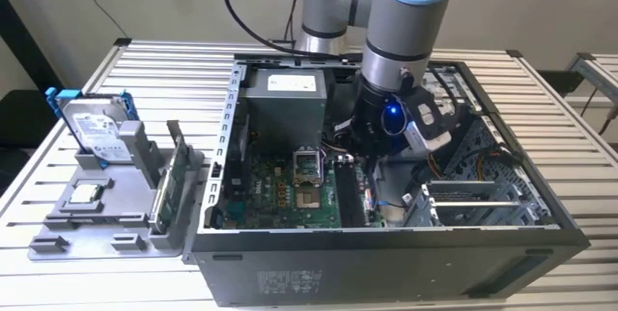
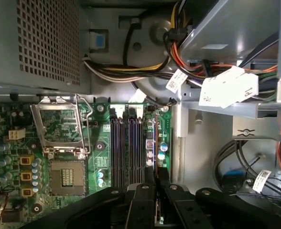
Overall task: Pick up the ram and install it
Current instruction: 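Insert the ram into the slot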
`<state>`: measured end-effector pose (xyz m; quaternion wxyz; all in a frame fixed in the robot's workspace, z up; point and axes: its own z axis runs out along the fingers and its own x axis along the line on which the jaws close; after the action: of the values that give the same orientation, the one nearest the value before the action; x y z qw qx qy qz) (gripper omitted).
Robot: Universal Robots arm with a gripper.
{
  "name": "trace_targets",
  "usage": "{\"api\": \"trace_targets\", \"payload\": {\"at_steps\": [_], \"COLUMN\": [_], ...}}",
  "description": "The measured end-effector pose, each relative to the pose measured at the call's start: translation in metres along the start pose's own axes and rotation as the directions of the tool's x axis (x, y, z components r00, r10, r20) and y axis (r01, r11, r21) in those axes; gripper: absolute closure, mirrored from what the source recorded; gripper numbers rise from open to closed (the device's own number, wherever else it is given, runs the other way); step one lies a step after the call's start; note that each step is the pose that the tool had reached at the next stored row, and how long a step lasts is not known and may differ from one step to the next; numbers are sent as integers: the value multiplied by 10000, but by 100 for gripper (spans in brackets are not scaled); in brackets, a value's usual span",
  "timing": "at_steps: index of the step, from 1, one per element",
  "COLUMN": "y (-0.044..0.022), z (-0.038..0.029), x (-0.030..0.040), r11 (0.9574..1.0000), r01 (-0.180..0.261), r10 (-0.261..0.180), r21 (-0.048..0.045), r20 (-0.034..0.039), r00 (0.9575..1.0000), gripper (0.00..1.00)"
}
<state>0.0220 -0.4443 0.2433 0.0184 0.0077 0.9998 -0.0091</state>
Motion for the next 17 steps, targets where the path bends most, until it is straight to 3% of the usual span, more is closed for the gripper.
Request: {"api": "trace_targets", "payload": {"at_steps": [3,12,17], "y": [-11,-25,-85], "z": [35,39,66], "x": [8,13,29], "r11": [10000,9999,9998], "r01": [81,101,177], "r10": [-81,-101,-177], "r21": [2,18,13], "r20": [0,1,2], "r00": [10000,9999,9998], "gripper": [86,86,86]}}
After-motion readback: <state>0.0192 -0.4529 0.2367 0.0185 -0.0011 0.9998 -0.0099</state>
